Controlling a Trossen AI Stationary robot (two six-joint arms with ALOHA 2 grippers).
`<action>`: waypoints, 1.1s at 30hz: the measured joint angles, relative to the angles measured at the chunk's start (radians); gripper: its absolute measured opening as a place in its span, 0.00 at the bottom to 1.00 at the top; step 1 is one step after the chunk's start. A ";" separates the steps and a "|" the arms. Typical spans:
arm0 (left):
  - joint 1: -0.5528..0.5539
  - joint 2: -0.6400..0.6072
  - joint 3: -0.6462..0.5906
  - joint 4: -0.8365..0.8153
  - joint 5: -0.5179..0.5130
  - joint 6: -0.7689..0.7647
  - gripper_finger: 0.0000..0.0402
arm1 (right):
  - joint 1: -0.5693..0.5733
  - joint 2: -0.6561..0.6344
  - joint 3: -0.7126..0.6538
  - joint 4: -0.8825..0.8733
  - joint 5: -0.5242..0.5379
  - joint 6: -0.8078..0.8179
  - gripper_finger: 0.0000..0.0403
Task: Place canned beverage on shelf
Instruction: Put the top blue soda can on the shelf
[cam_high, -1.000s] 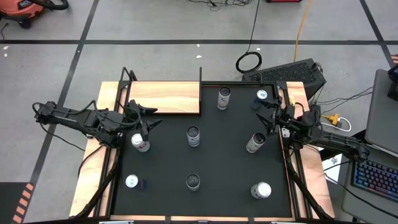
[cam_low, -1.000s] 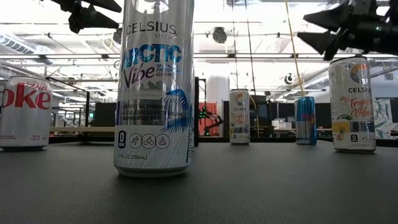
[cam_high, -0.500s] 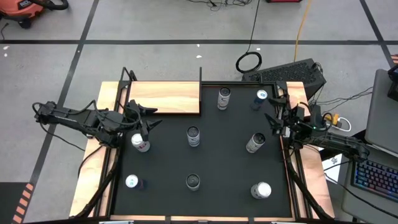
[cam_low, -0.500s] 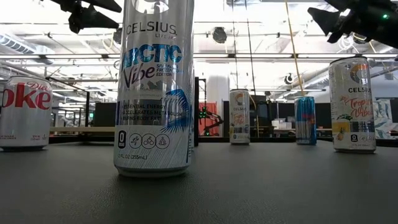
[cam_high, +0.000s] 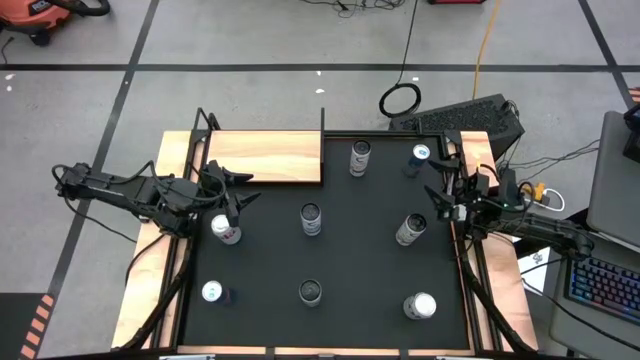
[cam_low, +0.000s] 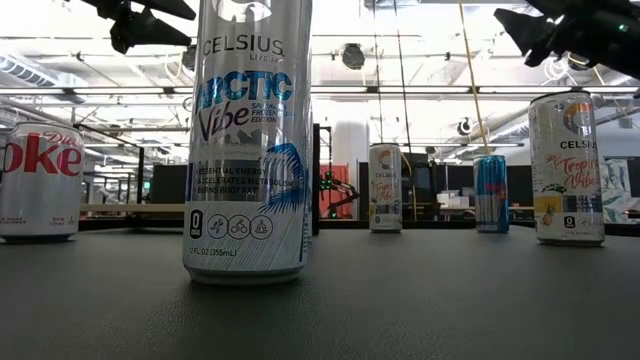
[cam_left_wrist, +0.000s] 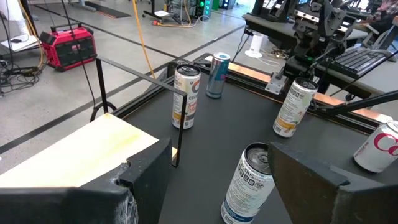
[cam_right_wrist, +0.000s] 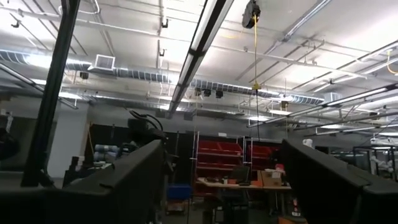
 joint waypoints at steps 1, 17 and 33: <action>0.000 0.000 0.000 0.000 0.000 0.000 0.67 | 0.000 0.000 0.000 0.000 0.000 0.006 0.77; 0.000 0.029 0.000 0.000 -0.038 0.001 0.67 | 0.000 0.000 0.000 -0.002 -0.001 0.029 0.77; 0.021 0.113 0.000 0.092 -0.109 0.027 0.67 | 0.000 0.000 0.000 -0.001 0.044 -0.050 0.77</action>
